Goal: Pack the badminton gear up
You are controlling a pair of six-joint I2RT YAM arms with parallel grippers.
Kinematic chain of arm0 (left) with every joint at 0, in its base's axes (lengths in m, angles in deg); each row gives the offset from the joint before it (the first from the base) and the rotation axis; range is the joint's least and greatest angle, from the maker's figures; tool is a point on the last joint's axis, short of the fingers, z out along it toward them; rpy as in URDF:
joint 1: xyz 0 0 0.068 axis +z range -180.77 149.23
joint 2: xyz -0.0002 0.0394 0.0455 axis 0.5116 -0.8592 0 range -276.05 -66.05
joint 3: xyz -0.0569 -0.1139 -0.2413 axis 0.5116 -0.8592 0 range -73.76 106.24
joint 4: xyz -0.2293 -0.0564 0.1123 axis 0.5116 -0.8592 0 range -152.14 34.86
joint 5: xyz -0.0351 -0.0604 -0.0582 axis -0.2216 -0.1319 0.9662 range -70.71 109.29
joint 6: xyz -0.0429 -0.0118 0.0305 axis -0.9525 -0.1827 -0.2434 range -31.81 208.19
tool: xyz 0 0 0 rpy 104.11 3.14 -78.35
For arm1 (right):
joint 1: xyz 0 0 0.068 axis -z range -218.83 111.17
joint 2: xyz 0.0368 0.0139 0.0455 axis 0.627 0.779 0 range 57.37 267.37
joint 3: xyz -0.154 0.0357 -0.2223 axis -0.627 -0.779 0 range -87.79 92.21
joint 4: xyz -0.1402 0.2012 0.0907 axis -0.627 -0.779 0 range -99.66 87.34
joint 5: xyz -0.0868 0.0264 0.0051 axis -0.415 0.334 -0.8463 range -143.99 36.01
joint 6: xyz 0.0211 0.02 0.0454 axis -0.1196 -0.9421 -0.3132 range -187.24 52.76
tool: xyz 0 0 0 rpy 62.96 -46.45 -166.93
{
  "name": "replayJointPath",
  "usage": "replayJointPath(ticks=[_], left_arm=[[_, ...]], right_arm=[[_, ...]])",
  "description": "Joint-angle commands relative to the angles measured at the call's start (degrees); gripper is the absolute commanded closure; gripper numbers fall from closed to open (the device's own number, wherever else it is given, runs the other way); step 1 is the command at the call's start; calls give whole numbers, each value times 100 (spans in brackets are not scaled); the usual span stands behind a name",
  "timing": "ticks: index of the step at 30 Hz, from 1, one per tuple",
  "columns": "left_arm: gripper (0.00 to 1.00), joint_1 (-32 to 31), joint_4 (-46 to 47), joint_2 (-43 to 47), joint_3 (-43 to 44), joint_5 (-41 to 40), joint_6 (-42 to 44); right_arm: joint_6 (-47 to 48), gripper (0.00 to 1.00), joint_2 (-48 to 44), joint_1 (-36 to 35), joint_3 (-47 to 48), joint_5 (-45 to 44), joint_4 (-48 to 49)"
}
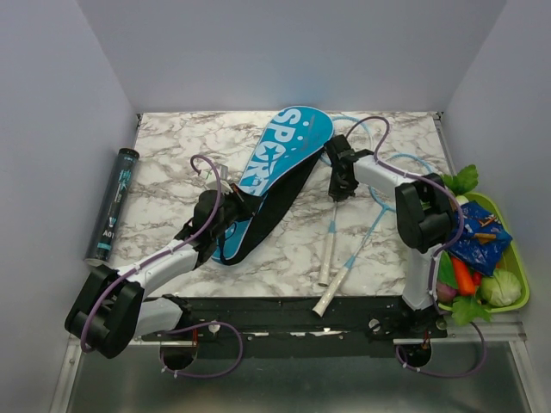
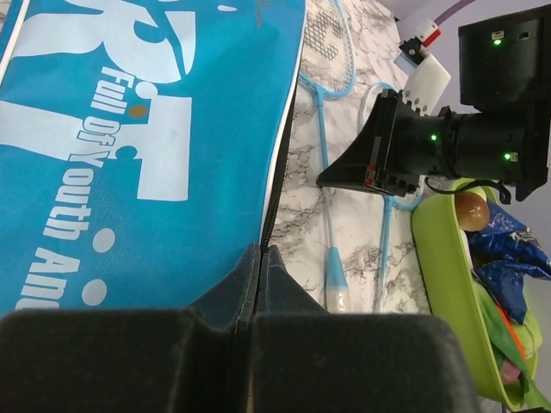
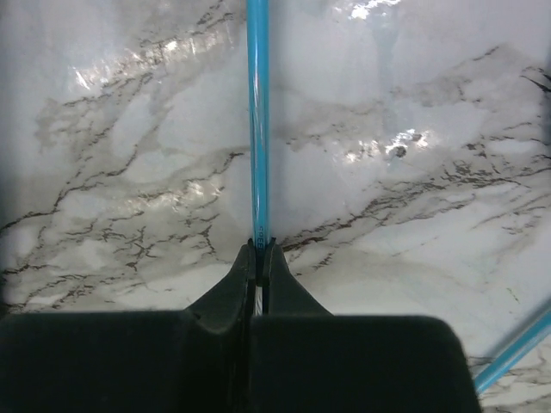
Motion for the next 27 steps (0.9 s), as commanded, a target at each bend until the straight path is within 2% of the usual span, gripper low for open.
replayJointPath(ticks=[1, 6, 11, 15, 20, 27], left_arm=[[100, -19, 194, 94, 40, -73, 90], [100, -27, 202, 86, 92, -99, 142], [100, -27, 264, -11, 128, -116, 178], [100, -27, 264, -20, 180, -152, 213], [100, -27, 211, -99, 347, -152, 283], [100, -27, 150, -345, 655, -126, 283]], right_arm=[[258, 99, -567, 26, -259, -336, -36], [504, 99, -1409, 26, -550, -328, -326], [636, 100, -2114, 26, -883, 137, -651], [549, 99, -2807, 9, -1497, 515, -783], [338, 99, -4142, -79, -2683, 630, -748], [328, 99, -5628, -325, -3309, 814, -1459]])
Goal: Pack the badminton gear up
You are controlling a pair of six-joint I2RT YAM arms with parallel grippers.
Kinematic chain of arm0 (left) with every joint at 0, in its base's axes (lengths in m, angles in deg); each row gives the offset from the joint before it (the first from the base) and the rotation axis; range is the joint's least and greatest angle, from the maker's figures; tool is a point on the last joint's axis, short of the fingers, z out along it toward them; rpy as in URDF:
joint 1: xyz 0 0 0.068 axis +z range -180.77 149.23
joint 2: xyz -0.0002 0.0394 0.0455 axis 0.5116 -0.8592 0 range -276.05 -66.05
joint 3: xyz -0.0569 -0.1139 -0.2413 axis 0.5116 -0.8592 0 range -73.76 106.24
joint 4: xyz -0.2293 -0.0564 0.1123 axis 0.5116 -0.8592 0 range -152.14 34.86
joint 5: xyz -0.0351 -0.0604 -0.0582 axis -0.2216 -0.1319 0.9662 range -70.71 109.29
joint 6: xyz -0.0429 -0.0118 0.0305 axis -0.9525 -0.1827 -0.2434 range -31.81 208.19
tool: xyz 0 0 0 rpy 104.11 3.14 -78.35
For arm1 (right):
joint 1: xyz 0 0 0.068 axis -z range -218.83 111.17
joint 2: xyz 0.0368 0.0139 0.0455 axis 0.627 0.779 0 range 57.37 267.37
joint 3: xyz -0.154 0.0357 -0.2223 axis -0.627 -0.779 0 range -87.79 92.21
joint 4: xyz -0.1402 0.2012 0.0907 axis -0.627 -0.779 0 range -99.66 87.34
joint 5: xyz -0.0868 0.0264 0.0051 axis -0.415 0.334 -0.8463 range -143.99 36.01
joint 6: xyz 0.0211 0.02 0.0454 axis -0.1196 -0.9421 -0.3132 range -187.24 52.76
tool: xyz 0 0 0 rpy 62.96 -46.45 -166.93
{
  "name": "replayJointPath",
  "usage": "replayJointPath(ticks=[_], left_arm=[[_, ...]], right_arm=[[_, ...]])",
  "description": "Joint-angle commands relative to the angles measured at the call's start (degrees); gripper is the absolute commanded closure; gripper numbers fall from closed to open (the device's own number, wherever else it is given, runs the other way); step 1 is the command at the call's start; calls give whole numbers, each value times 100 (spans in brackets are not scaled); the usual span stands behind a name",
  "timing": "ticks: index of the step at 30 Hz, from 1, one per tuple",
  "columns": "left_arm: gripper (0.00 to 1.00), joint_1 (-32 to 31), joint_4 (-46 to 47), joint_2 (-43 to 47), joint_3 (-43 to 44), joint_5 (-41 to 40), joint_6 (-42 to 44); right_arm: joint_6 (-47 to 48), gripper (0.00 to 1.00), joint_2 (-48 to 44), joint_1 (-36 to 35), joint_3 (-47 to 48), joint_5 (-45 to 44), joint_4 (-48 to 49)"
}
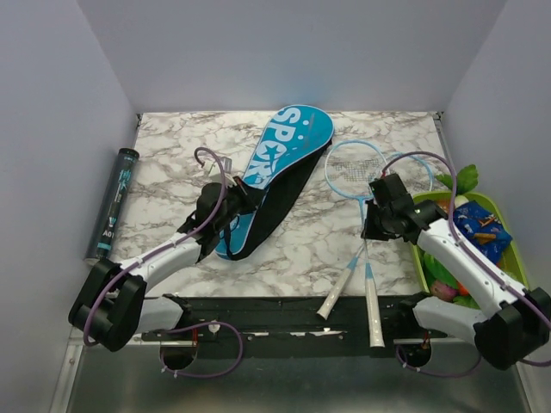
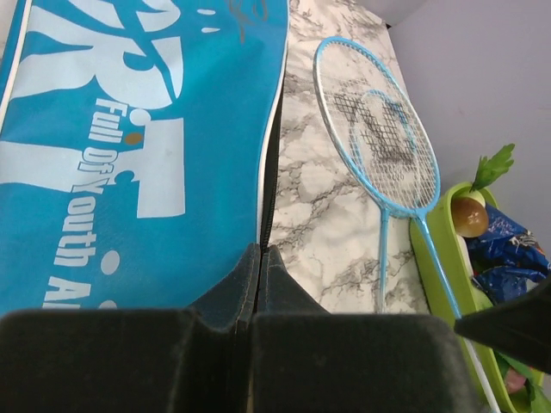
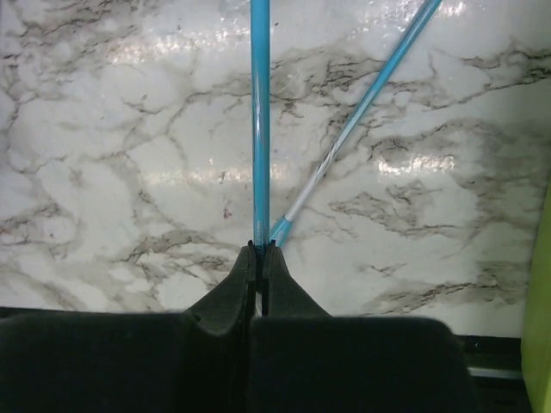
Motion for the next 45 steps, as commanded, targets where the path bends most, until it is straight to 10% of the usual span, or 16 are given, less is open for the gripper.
replayJointPath(ticks=[1, 24, 45], left_arm=[[100, -25, 200, -181, 351, -104, 43], [100, -526, 639, -594, 510, 115, -335], [100, -904, 657, -559, -97, 705, -440]], right_arm=[[3, 100, -845, -150, -191, 390, -602], [522, 99, -1076, -643, -147, 1745, -851], [-181, 99, 2614, -643, 1425, 910, 1575]])
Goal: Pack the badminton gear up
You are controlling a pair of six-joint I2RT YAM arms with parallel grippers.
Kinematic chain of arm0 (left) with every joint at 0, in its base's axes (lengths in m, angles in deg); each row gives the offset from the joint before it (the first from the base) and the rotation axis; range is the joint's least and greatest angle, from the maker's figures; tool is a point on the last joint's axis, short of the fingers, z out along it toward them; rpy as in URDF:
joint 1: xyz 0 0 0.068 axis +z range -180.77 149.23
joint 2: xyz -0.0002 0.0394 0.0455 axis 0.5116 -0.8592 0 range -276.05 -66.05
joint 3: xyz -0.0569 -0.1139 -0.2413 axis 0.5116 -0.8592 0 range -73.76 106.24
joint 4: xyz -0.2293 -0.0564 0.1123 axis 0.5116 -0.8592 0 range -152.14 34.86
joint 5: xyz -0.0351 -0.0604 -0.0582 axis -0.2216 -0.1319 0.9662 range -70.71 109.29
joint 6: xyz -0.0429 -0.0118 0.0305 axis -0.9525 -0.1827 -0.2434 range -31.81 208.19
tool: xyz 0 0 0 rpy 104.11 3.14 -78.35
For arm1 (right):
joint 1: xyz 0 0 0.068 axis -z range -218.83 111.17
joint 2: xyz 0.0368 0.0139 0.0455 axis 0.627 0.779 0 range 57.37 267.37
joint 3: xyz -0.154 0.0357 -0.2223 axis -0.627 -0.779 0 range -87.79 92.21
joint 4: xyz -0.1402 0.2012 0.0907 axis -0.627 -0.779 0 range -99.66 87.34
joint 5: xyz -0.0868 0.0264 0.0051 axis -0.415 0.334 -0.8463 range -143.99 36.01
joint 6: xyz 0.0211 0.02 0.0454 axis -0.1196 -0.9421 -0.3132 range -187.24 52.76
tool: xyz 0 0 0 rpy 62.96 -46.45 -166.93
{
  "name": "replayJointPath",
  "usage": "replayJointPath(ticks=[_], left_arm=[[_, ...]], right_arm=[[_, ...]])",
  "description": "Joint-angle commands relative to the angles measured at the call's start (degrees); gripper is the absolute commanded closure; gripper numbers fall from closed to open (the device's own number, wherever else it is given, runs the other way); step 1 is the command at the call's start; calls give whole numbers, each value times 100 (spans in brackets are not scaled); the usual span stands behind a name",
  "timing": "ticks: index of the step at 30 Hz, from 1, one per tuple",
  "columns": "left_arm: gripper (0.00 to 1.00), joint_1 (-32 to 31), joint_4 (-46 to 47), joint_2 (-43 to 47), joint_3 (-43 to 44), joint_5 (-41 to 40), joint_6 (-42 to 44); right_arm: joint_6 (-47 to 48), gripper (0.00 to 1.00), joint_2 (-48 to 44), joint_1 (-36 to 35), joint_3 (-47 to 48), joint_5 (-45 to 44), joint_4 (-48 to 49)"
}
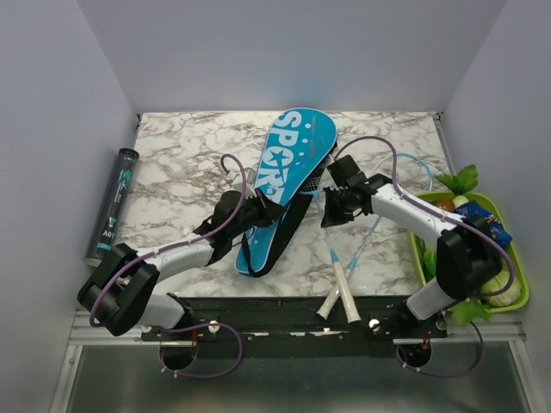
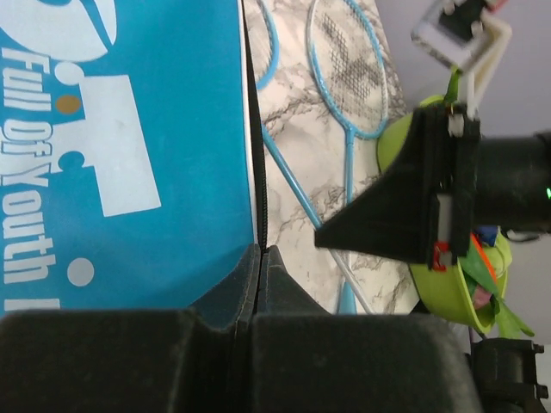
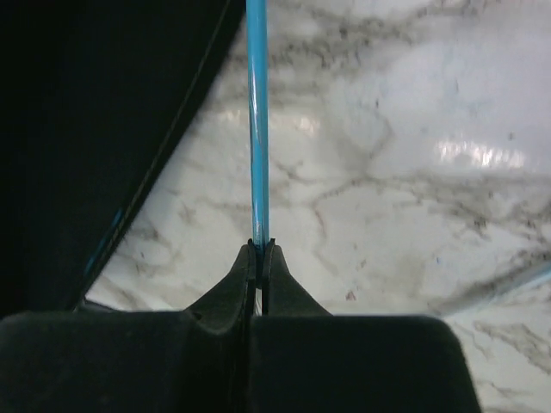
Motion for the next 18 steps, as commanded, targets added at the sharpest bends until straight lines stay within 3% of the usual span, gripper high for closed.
replayJointPath(ticks=[1, 11, 18], left_arm=[[100, -87, 336, 90, -204, 272, -191], [100, -166, 555, -471, -125, 650, -253], [100, -175, 837, -824, -37, 765, -341]], right_arm=[[-354, 100, 962, -11, 745, -408, 788], [-1154, 100, 2617, 24, 1933, -1040, 1852], [-1304, 99, 2926, 94, 2058, -1121, 2388]])
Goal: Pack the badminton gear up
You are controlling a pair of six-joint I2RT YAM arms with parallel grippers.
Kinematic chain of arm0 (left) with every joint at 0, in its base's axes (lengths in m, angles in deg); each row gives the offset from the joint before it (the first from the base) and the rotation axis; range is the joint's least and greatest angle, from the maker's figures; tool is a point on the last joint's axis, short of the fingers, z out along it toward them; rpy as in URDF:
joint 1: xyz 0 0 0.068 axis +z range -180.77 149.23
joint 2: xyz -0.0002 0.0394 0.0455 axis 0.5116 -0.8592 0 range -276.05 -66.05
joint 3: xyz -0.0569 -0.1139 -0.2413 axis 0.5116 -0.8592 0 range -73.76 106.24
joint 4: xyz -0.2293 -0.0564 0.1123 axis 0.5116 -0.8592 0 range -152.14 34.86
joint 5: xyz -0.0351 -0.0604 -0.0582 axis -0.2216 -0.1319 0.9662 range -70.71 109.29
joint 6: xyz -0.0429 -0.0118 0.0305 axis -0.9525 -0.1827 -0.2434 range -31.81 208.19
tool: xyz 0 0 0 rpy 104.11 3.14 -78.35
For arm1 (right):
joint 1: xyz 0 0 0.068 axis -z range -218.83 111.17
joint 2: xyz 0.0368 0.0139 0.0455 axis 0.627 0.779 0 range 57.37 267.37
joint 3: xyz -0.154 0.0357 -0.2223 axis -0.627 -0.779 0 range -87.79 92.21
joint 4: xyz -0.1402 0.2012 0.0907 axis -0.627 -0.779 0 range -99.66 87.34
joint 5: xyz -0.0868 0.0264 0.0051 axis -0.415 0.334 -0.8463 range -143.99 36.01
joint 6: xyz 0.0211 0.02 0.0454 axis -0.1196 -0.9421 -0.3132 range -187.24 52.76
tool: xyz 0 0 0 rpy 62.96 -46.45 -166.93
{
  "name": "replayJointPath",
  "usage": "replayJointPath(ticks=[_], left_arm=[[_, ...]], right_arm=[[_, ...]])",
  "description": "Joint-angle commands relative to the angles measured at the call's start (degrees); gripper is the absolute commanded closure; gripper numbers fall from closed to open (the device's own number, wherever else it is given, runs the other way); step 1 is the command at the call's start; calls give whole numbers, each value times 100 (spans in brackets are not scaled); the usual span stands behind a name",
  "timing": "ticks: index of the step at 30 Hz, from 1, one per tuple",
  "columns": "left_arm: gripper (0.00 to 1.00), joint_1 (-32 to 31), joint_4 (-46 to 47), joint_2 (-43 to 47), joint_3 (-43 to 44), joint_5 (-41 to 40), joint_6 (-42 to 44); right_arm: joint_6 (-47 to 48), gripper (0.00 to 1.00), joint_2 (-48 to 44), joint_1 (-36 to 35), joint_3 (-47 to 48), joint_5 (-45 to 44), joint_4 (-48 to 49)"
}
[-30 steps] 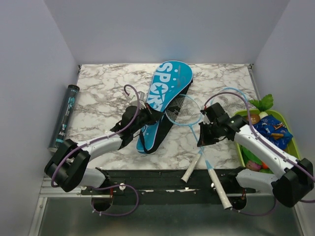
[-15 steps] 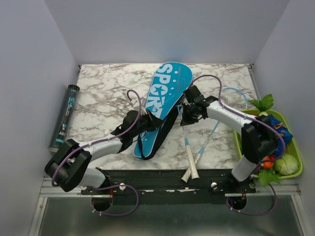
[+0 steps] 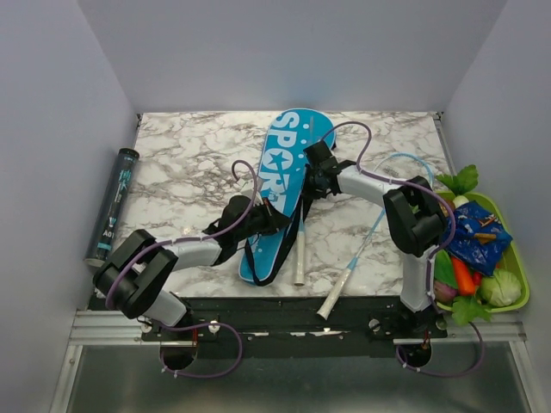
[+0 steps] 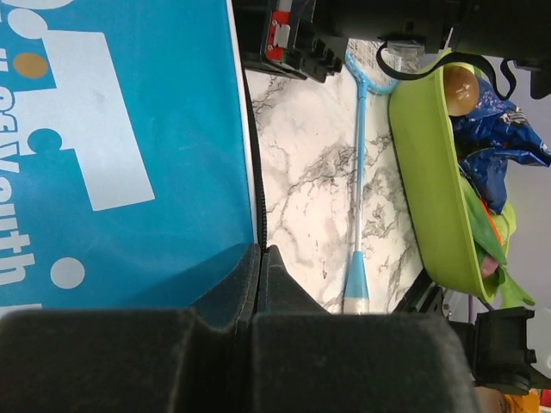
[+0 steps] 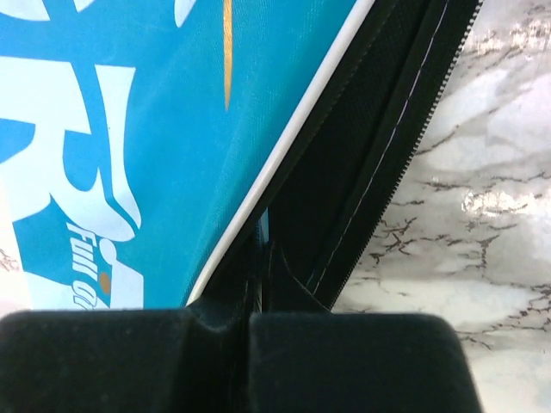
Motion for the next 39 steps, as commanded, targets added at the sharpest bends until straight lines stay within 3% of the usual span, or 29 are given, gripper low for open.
replayJointPath(ticks=[1, 3, 4, 7, 10, 13, 18, 25, 29, 39], left_arm=[[100, -68, 437, -177, 166, 328, -96], [100, -68, 472, -239, 175, 284, -70], [100, -68, 481, -265, 184, 284, -61], [100, -68, 498, -335, 219, 257, -44], [100, -59, 507, -388, 289, 240, -26], [100, -68, 463, -414, 360, 213, 26], [100, -59, 402, -441, 439, 152, 97], [100, -68, 446, -415, 465, 99, 141], [100, -59, 525, -450, 447, 46, 132], [100, -103, 507, -380, 465, 82, 79]], right_arm=[[-176, 93, 98, 53, 208, -253, 655], [-132, 78, 1, 53, 112, -182, 656], [-80, 63, -182, 53, -45, -156, 682], [113, 46, -517, 53, -309, -24, 613], [368, 38, -1018, 61, -608, 64, 175], [640, 37, -1615, 53, -1012, 143, -265], [940, 37, -2774, 53, -2249, 1126, -452], [1020, 37, -3566, -43, -3375, 2366, -382], [827, 37, -3690, -114, -3789, 2788, -101], [361, 37, -3358, -378, -4177, 2657, 559]])
